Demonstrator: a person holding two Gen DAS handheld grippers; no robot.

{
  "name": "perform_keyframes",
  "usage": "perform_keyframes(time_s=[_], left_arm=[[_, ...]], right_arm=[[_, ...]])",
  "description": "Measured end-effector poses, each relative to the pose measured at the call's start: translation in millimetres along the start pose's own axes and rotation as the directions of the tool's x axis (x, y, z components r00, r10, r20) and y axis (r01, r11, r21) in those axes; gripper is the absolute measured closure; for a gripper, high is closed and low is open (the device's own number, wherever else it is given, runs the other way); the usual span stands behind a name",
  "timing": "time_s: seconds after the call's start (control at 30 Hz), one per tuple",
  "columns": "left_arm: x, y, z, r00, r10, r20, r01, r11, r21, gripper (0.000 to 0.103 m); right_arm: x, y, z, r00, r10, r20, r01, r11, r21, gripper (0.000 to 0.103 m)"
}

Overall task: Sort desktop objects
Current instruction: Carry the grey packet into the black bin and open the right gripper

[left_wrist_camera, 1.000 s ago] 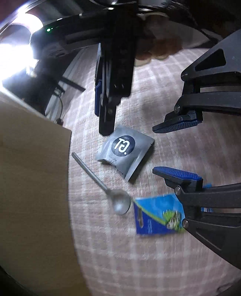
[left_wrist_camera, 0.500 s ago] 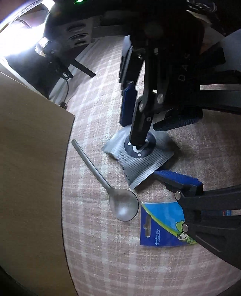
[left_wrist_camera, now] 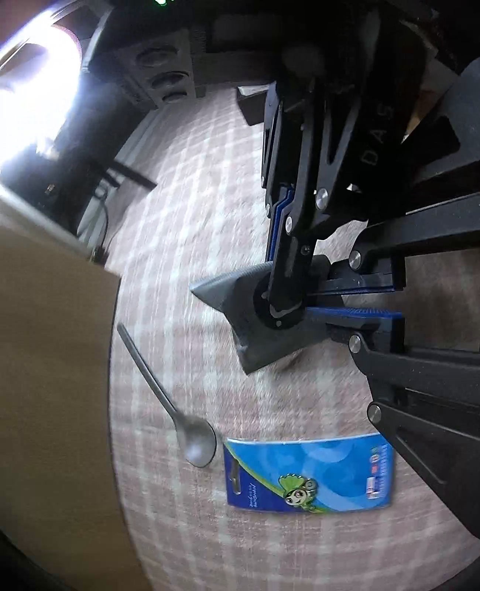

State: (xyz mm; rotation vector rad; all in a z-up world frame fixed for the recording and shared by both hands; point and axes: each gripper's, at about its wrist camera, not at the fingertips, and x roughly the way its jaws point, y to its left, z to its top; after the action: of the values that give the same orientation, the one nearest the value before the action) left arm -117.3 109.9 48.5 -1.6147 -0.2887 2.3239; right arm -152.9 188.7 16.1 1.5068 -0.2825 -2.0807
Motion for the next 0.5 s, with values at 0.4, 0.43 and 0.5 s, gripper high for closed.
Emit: perform_keyframes(time_s=[0.4,0.43,0.5], left_arm=[[-25.7,-100.6,-16.7,0.997,-0.061,0.047,0.054,0.988,0.142,0.099],[-28.9,-116.1,-17.9,0.996,-0.071,0.054,0.061,0.984,0.168,0.099],[-33.3,-141.0,-19.4,0.994,-0.088,0.063,0.073,0.975,0.21,0.099]], right_arm=[[-119.5,-28.8,-49.9,0.986,-0.045,0.158,0.029,0.994,0.103,0.097],[-131.9,-31.7,-54.2,0.984,-0.05,0.172,0.03,0.993,0.115,0.097],[-160.4,-41.9,-66.3,0.976,-0.069,0.206,0.041,0.989,0.14,0.097]])
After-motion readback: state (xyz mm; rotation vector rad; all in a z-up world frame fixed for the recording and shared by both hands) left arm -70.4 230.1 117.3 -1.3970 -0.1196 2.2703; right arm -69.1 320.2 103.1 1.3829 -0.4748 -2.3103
